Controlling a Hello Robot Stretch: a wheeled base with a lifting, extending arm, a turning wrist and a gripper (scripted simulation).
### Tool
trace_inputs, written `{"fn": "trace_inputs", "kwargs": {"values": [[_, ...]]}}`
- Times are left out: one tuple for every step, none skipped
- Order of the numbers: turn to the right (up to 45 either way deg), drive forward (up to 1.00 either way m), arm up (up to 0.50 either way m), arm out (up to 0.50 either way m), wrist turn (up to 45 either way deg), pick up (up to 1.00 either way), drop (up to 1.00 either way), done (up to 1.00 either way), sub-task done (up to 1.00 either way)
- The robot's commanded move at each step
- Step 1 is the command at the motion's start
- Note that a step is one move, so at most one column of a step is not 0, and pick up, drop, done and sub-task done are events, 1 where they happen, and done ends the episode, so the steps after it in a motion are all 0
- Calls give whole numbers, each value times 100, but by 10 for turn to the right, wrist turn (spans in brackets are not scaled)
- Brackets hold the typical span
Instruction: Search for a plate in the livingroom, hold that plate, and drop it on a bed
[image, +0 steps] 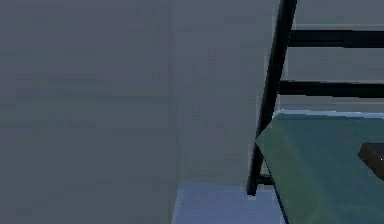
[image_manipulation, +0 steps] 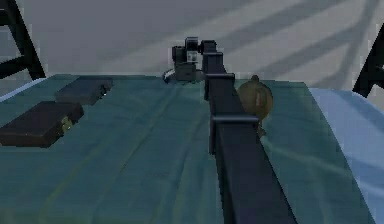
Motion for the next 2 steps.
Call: {"fn": "trace_inputs", "kwargs": {"values": [[0, 0, -20, 0, 0, 0, 0, 0, 0], [0, 0, 0, 0, 0, 0, 100, 0, 0]]}}
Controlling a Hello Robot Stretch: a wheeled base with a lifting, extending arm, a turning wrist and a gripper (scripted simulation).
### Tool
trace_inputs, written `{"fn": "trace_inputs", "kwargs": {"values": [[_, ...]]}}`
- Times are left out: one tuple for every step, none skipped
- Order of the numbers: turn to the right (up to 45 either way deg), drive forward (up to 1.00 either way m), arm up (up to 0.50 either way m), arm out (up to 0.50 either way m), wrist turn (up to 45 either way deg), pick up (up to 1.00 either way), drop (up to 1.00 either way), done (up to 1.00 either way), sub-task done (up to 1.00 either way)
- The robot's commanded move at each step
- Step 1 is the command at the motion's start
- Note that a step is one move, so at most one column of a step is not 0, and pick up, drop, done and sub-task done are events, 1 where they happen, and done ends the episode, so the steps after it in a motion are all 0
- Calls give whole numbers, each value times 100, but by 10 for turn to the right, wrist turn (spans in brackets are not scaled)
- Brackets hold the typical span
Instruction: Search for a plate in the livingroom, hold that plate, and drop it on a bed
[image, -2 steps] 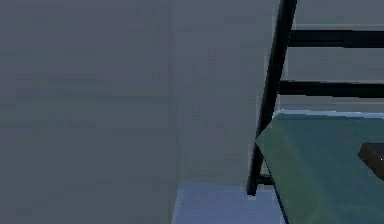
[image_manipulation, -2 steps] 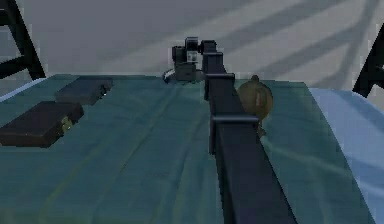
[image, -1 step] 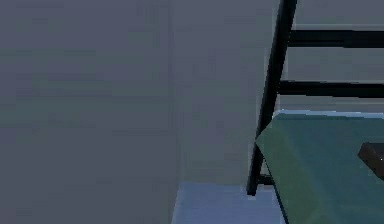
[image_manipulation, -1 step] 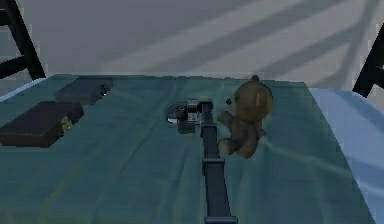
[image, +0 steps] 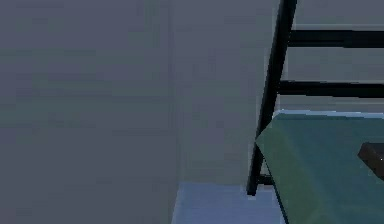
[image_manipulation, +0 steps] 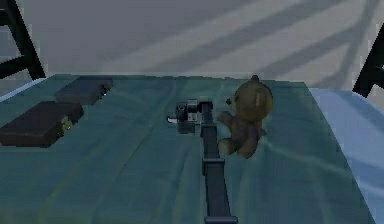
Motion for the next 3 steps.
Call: {"fn": "trace_inputs", "kwargs": {"values": [[0, 0, 10, 0, 0, 0, 0, 0, 0], [0, 0, 0, -8, 0, 0, 0, 0, 0], [0, 0, 0, 0, 0, 0, 0, 100, 0]]}}
